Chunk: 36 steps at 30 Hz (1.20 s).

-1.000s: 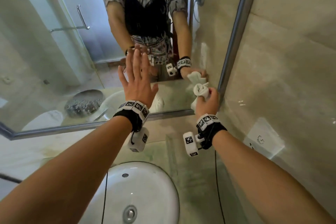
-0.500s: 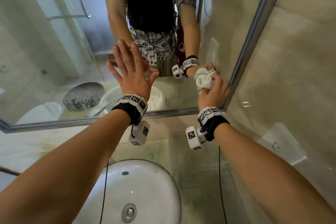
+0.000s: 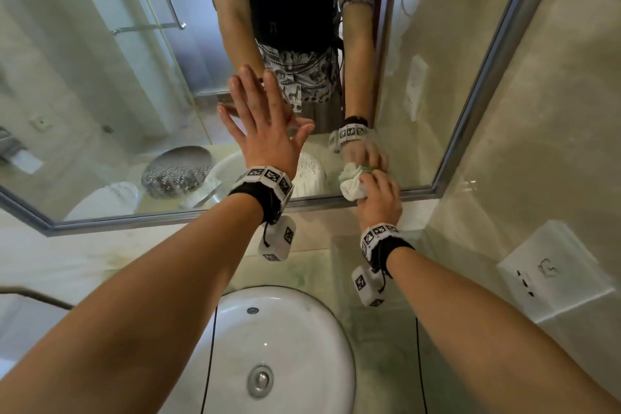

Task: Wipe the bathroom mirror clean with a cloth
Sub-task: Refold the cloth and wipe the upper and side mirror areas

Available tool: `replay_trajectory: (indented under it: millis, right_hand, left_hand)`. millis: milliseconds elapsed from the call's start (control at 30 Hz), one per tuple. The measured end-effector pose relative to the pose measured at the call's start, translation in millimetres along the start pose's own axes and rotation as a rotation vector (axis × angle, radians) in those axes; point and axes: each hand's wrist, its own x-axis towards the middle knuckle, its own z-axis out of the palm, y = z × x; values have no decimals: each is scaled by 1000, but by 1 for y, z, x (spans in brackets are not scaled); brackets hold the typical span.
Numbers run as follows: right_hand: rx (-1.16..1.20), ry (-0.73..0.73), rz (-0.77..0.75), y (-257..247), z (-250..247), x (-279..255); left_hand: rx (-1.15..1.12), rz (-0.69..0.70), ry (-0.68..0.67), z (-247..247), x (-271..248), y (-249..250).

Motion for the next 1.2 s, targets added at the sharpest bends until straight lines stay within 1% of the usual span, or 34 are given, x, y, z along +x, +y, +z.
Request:
replay_trajectory:
  millis: [100, 133, 167, 233, 267, 300, 367, 467, 533, 600, 667, 800, 900, 1033, 1133, 1200]
  right_hand:
    - [-154, -156, -153, 6, -12, 2]
    - [-180, -205, -183, 6, -18, 2]
    - [-178, -251, -191, 6, -24, 2]
    - [-129, -300, -151, 3, -40, 1]
    - [-94, -278, -131, 0, -47, 2]
    - [-61, -218, -122, -2, -55, 3]
    - [42, -46, -109, -10, -70, 13]
    - [179, 183, -78, -28, -86, 43]
    - [211, 249, -74, -42, -88, 62]
    - [204, 261, -92, -53, -79, 68]
    - [144, 254, -127, -55, -65, 61]
    - [9, 198, -309, -47, -45, 45]
    - [-59, 160, -413, -38, -37, 44]
    - [-154, 105, -621, -18, -22, 40]
    - [-163, 76, -674, -13, -14, 36]
    - [-178, 13, -700, -7, -7, 30]
  left_hand:
    - [-15, -1, -31, -4, -2, 1]
    - [-23, 0, -37, -7, -2, 1]
    - [-22, 6, -40, -9, -3, 0]
    - [-8, 35, -43, -15, -5, -5]
    - [2, 55, -42, -16, -7, -10]
    - [9, 68, -36, -17, -9, -15]
    - [9, 54, -22, -16, -12, -28]
    - [-8, 8, -47, -12, -15, -47]
    - [-7, 24, -50, -10, -14, -54]
    - [-7, 34, -42, -8, -12, -56]
    - [5, 35, -40, -2, -10, -56]
    - [7, 23, -23, 8, -8, -55]
    - [9, 26, -2, 9, -9, -55]
    - [13, 27, 10, 10, -9, -56]
    - [17, 27, 11, 10, -10, -56]
    - [16, 26, 14, 10, -10, -56]
